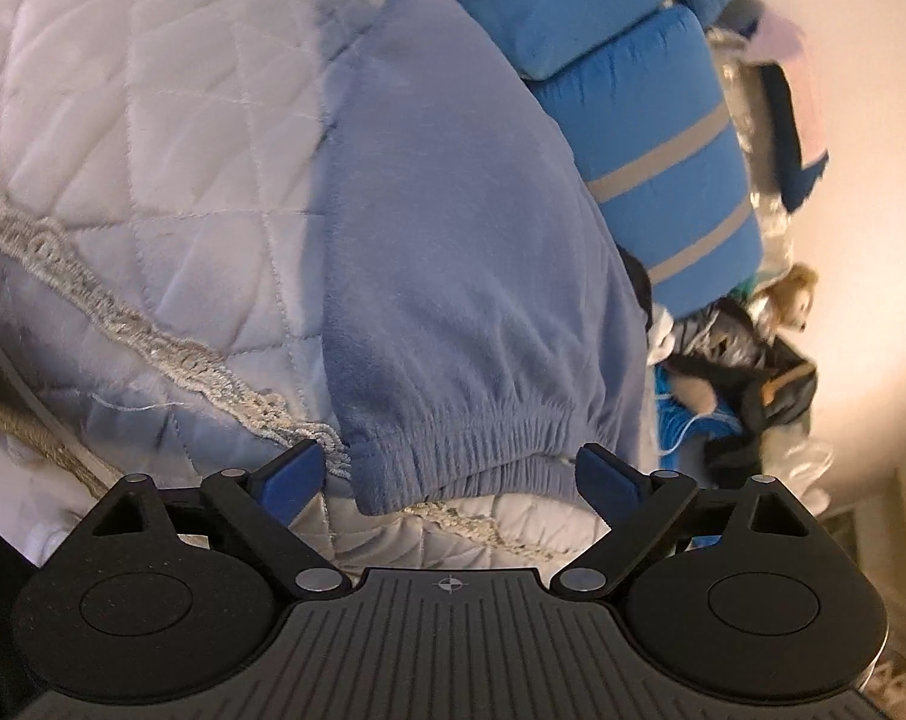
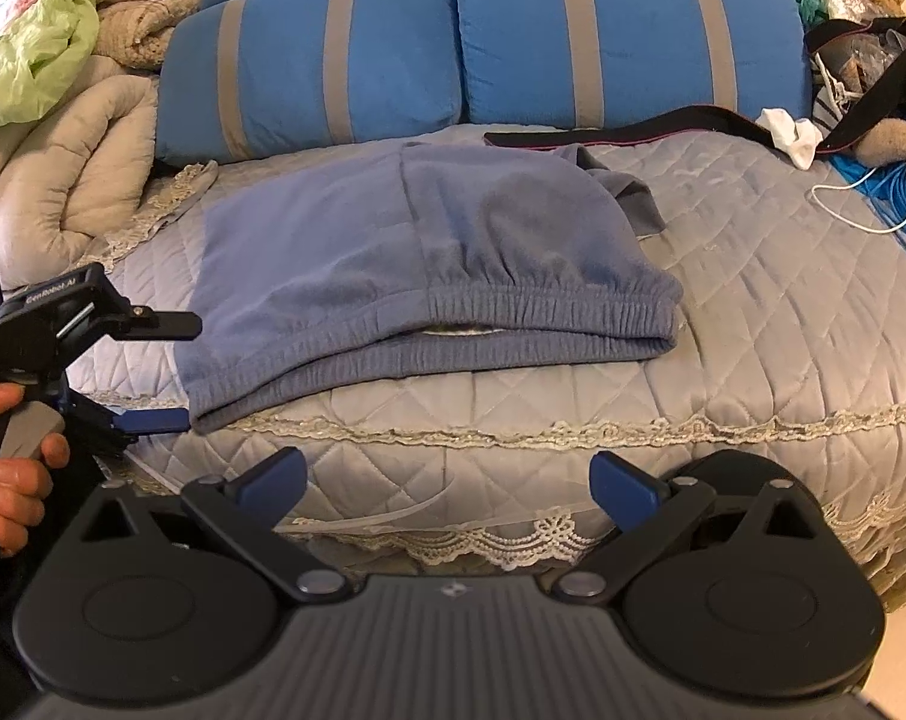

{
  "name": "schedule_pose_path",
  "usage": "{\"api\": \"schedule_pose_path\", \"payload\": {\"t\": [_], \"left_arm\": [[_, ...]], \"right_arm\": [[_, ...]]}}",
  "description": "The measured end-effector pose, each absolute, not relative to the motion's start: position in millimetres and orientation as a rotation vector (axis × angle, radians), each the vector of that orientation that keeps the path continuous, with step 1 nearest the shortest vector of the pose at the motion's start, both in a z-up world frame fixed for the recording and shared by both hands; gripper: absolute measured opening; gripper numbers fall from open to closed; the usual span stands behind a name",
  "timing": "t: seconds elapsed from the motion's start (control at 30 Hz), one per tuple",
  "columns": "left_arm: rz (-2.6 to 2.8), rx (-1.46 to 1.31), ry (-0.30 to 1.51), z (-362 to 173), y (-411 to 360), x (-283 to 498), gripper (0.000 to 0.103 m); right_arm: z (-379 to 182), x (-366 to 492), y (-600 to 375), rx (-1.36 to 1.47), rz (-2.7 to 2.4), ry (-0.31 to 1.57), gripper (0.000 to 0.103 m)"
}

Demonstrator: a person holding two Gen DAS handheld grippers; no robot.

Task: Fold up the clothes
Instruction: 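Roll the left gripper and grasp the blue-grey sweatpants' elastic waistband, then grasp the waistband with the right gripper beside the left gripper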

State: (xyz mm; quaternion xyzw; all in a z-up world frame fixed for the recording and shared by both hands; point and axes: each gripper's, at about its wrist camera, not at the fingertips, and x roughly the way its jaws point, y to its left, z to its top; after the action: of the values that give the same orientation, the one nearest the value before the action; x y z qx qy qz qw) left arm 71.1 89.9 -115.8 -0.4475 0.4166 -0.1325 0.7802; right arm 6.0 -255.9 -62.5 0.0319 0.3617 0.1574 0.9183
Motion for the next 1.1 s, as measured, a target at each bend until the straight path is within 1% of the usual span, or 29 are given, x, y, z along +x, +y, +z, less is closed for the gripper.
{"api": "schedule_pose_path", "payload": {"t": [0.1,0.13,0.2,0.43,0.47,0.5,0.53,0.57,0.6,0.63,0.7,0.77,0.9,1.1], "left_arm": [[-0.288,-1.007,0.892,-120,91,70,0.080],[-0.296,-1.039,0.893,-123,92,70,0.070],[-0.308,-1.090,0.895,-128,92,71,0.069],[-0.311,-1.111,0.897,-134,86,75,0.068],[-0.309,-1.109,0.898,-134,86,74,0.065],[-0.301,-1.104,0.901,-134,87,74,0.061],[-0.293,-1.098,0.904,-133,88,73,0.051],[-0.284,-1.095,0.902,-132,90,71,0.045],[-0.273,-1.097,0.890,-130,91,69,0.032],[-0.262,-1.094,0.875,-127,93,67,0.027],[-0.250,-1.077,0.849,-120,95,64,0.026],[-0.242,-1.048,0.848,-114,95,65,0.015],[-0.235,-0.986,0.854,-100,91,67,0.009],[-0.266,-0.894,0.829,-77,83,63,0.008]], "right_arm": [[-63,6,-256,0.070,0.328,0.746,0.103],[-63,6,-256,0.070,0.329,0.745,0.103],[-63,6,-256,0.073,0.330,0.746,0.103],[-64,6,-256,0.080,0.331,0.752,0.103],[-64,7,-256,0.081,0.331,0.754,0.103],[-65,7,-257,0.083,0.330,0.755,0.103],[-65,7,-257,0.085,0.330,0.756,0.103],[-65,7,-257,0.088,0.331,0.757,0.103],[-65,7,-257,0.090,0.331,0.759,0.103],[-65,8,-257,0.093,0.332,0.760,0.103],[-66,8,-258,0.098,0.333,0.762,0.103],[-66,8,-258,0.102,0.334,0.765,0.103],[-67,9,-259,0.112,0.336,0.770,0.103],[-69,9,-265,0.121,0.328,0.765,0.103]]}}
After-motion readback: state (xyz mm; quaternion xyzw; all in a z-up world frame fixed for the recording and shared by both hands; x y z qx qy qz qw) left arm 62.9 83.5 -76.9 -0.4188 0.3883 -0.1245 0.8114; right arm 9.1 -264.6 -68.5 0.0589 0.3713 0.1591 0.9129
